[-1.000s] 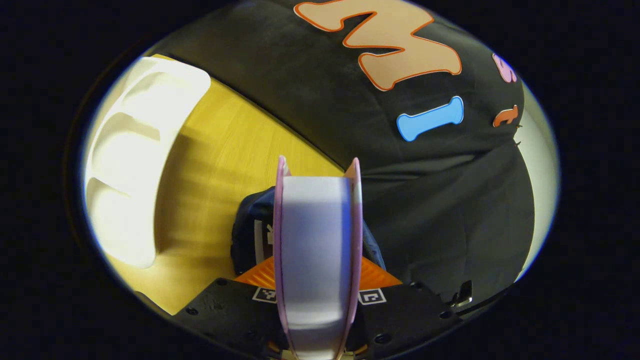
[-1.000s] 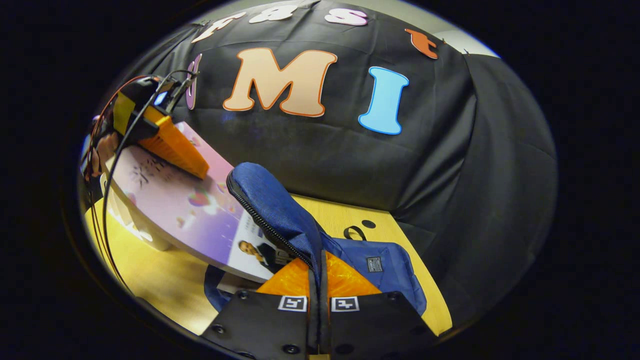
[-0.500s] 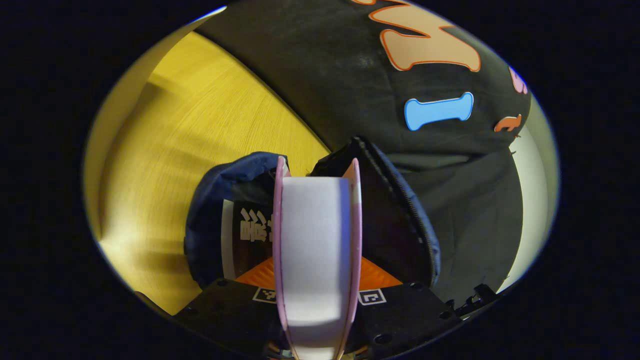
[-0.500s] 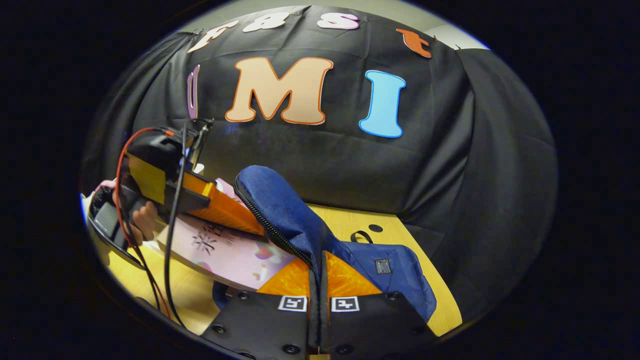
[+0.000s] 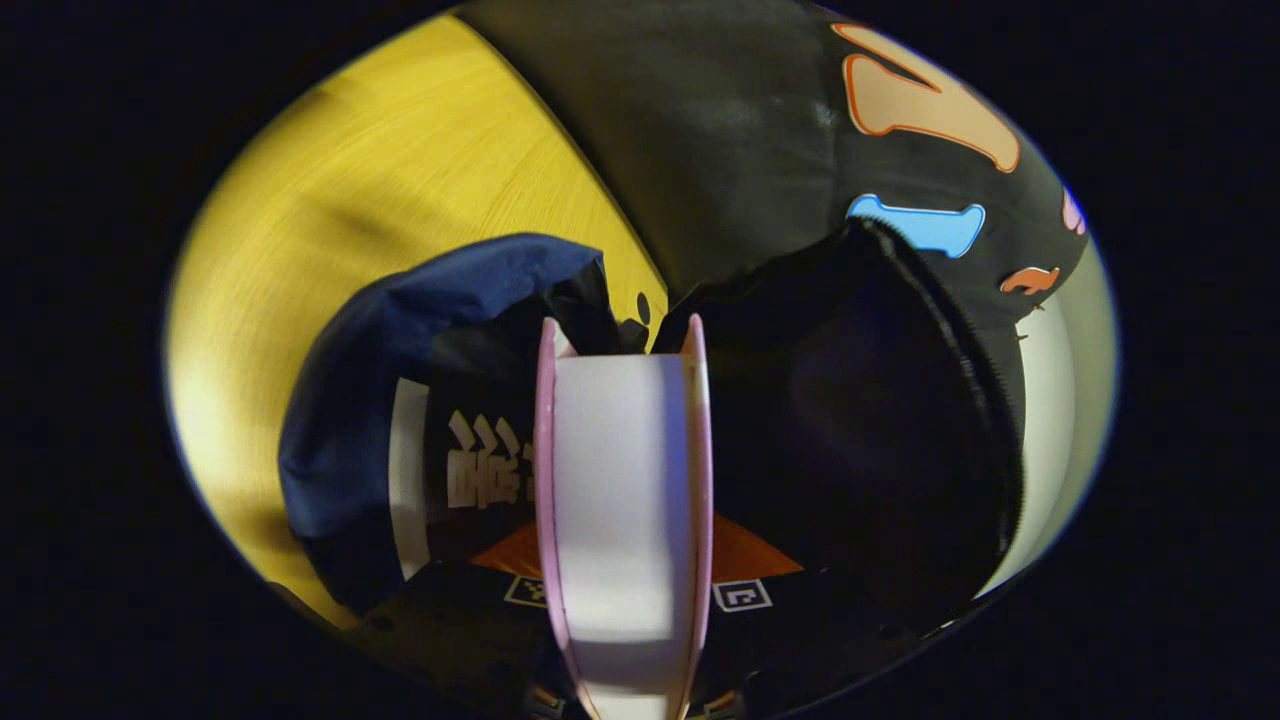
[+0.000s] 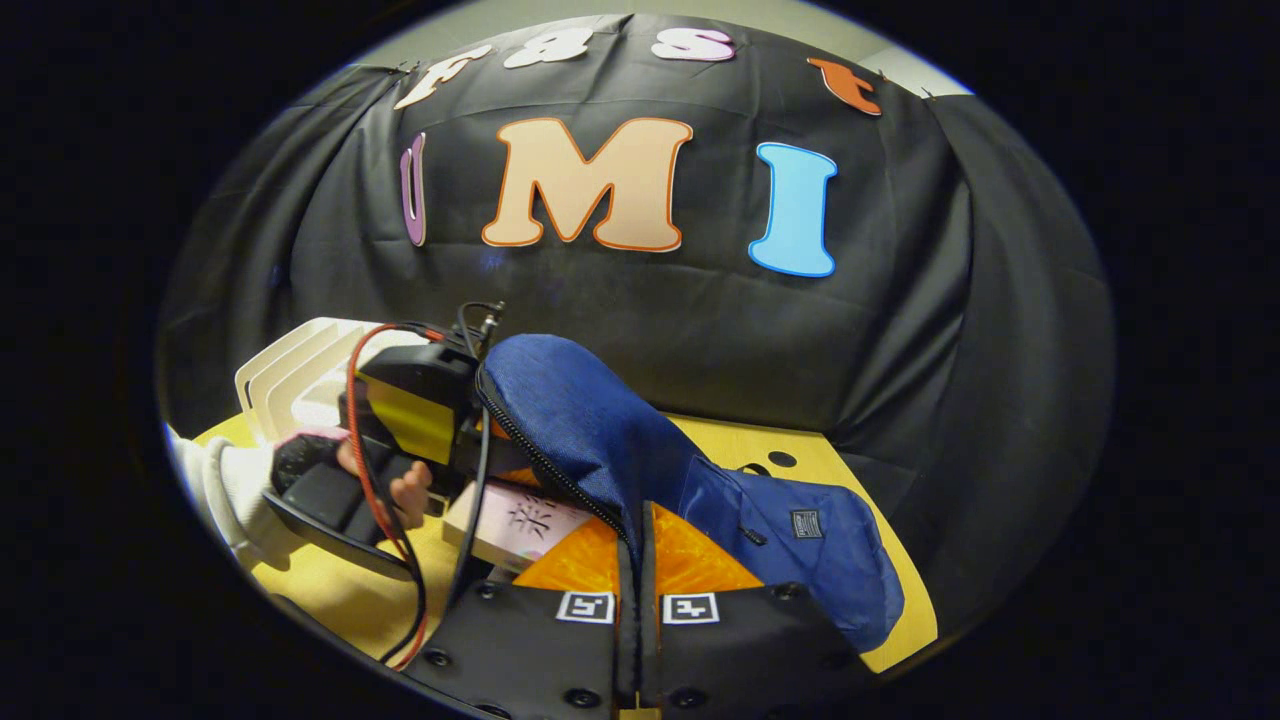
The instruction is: Open the schoolbag, grab two books from the bookshelf and put them into the schoolbag.
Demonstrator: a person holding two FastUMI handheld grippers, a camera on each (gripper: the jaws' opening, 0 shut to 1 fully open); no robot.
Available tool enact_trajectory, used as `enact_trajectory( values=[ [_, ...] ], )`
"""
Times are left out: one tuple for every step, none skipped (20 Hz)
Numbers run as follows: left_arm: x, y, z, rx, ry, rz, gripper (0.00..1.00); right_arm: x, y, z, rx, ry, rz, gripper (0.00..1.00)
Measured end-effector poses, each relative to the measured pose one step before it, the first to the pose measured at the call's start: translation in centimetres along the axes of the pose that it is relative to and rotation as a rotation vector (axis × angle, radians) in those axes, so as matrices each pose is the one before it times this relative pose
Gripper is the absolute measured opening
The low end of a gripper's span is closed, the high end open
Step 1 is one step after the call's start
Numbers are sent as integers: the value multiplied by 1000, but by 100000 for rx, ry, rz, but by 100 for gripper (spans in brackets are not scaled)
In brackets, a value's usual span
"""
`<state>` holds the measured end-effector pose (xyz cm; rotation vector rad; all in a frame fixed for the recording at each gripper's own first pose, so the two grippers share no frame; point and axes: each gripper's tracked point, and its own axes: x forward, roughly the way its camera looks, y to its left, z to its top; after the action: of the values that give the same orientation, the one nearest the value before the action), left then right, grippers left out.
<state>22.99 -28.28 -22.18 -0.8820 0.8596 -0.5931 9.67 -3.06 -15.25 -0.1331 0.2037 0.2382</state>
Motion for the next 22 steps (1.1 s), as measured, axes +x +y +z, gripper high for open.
enact_trajectory(
  values=[
    [596,-24,-157,-465,1049,-941,39,-2,53,-27,276,71,235,4],
    [761,24,-119,-829,801,-909,39,-83,149,-85,354,79,150,4],
    [494,37,-253,-646,546,-558,39,-17,23,23,234,-6,-15,4],
    [473,133,-358,-640,1030,75,39,35,-45,-141,-49,202,-242,4],
    [410,78,-254,-906,921,-145,39,23,-63,3,-74,174,-141,4],
    [-50,78,45,-461,529,141,40,-12,-78,-106,414,188,289,4],
    [-37,116,-71,466,538,1304,41,-37,-67,24,540,74,74,4],
    [-47,265,-266,1080,1551,2896,41,67,-55,-24,737,102,-23,4],
    [-210,280,-1,2430,1459,3547,48,99,-71,38,798,41,-68,4],
    [-211,170,3,3958,824,2726,51,-20,-92,-51,903,-112,-226,2],
    [-570,8,0,3489,-305,1944,57,90,-143,142,1152,-9,-169,2],
    [-410,-198,187,3483,142,1731,63,28,-107,9,835,-125,-173,4],
    [-507,69,22,2696,-493,1968,71,0,-157,110,775,-59,-18,2],
    [-589,-138,31,2235,-760,1475,79,-19,4,-70,313,-42,-23,4],
    [-707,130,385,2163,-1061,3231,85,-16,-130,55,244,60,138,2],
    [-628,740,-278,2361,-468,4726,93,-54,-61,-28,193,184,143,4],
    [-1227,672,30,2692,-1325,4203,97,-19,-58,-55,224,296,179,4],
    [-842,615,258,3111,-1917,4261,97,-16,-4,-45,439,252,82,4],
    [-1033,484,77,2879,-1622,3247,98,81,-77,69,671,161,52,4],
    [-1142,155,126,1746,-2103,1869,98,-89,17,-210,828,381,27,4],
    [-1148,-355,217,1104,-2341,842,98,-26,85,-185,977,428,240,4],
    [-877,-253,62,1393,-2341,1267,98,-77,101,-304,932,648,268,4]
  ],
)
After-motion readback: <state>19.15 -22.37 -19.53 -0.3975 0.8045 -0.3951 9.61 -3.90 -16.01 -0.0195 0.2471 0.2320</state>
